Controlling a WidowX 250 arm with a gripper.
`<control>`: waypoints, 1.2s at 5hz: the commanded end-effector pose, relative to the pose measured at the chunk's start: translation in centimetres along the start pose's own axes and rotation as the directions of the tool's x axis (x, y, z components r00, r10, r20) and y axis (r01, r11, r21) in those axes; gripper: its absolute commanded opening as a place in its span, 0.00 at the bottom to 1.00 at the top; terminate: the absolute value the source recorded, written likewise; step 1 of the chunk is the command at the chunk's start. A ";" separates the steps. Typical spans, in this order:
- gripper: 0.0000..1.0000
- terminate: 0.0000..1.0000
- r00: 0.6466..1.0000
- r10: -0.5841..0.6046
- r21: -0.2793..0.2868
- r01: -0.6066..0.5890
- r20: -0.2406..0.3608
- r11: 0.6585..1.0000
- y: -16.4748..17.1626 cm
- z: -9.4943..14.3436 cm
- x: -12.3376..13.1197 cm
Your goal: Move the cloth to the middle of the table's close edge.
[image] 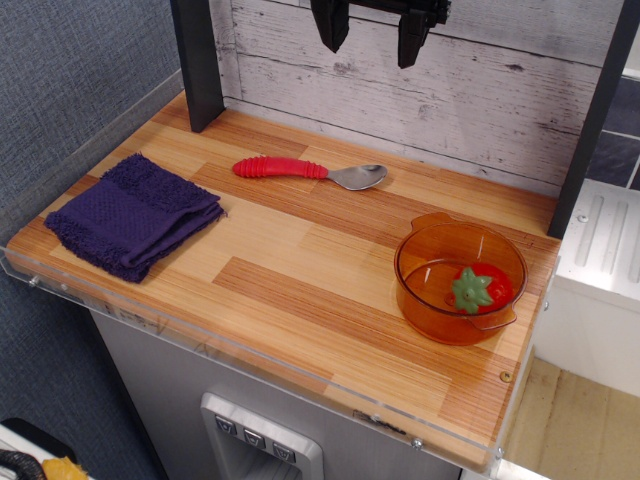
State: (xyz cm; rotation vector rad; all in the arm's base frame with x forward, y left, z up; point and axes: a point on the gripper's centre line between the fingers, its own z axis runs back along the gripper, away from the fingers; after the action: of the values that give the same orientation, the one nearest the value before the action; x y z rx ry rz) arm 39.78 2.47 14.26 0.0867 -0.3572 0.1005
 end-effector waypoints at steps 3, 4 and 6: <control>1.00 0.00 0.982 -0.120 -0.017 0.119 -0.149 0.993 3.6 -0.3 -3.3; 1.00 0.00 0.968 -0.149 0.020 0.156 -0.201 0.988 6.8 -1.1 -5.0; 1.00 0.00 0.944 -0.139 0.042 0.159 -0.301 0.986 13.7 -2.3 -10.3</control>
State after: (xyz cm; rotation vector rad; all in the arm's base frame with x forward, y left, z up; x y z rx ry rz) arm 29.06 14.98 6.92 0.1285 0.0191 -0.0352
